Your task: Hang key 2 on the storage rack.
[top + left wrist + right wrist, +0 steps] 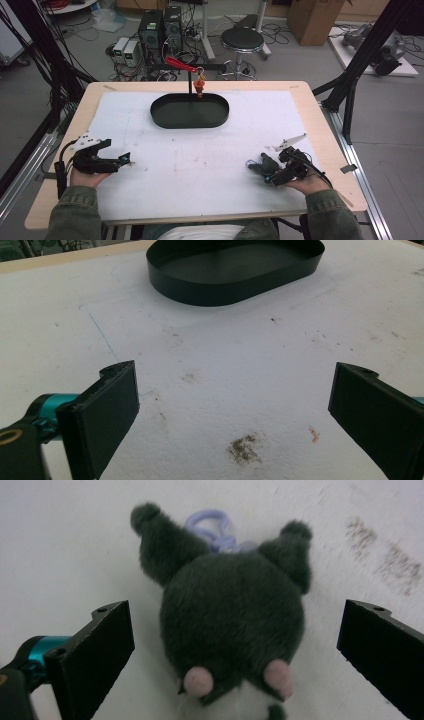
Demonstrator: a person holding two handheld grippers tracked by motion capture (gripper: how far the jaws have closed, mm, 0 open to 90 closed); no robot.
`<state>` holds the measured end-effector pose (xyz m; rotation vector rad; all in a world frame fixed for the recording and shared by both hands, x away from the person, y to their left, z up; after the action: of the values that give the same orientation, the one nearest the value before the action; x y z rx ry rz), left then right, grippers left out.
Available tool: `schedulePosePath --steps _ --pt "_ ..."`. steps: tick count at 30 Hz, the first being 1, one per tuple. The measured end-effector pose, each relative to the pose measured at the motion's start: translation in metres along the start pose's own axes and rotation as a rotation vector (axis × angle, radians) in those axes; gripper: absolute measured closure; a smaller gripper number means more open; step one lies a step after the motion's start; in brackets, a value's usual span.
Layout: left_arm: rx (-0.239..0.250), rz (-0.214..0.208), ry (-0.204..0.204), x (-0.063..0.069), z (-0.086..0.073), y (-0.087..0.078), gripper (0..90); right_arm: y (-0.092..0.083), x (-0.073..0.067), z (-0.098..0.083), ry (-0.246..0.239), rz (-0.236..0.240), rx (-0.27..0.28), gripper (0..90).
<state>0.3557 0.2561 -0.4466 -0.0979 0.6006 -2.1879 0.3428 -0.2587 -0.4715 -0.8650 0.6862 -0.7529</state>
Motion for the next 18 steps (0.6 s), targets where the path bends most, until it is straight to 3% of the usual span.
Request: schedulePosePath --steps 2,3,4,5,11,18 --pt "-0.007 -0.001 -0.002 0.001 -0.001 0.0 6.5 0.0 -0.001 -0.004 0.008 0.001 -0.03 5.2" --pt "-0.008 0.0 -0.001 0.001 -0.001 0.0 6.5 -0.002 -0.001 -0.006 0.004 -0.009 -0.036 13.4" --pt "-0.009 0.0 0.001 0.001 -0.001 0.0 6.5 -0.002 -0.001 -0.006 0.004 -0.009 -0.036 13.4" --pt "-0.008 0.0 0.0 0.001 -0.001 0.0 6.5 -0.004 -0.002 -0.007 -0.001 -0.007 -0.036 19.5" --pt "-0.006 0.004 0.005 0.002 -0.001 -0.001 6.5 -0.007 -0.001 -0.012 0.001 0.002 -0.044 23.9" --pt "-0.005 0.005 0.006 0.002 0.0 -0.001 6.5 -0.004 0.001 -0.015 -0.019 -0.04 -0.063 35.9"
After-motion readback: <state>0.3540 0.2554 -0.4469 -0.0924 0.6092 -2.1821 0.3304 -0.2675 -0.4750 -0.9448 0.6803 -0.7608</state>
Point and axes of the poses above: each handheld gripper's, and its own axes: y roughly forward along the jaws, z roughly out of its top, x roughly to its right, the point moved 7 cm from there along y, roughly forward along the jaws, and after that the axes turned 14 degrees about y, right-handed, at the moved point
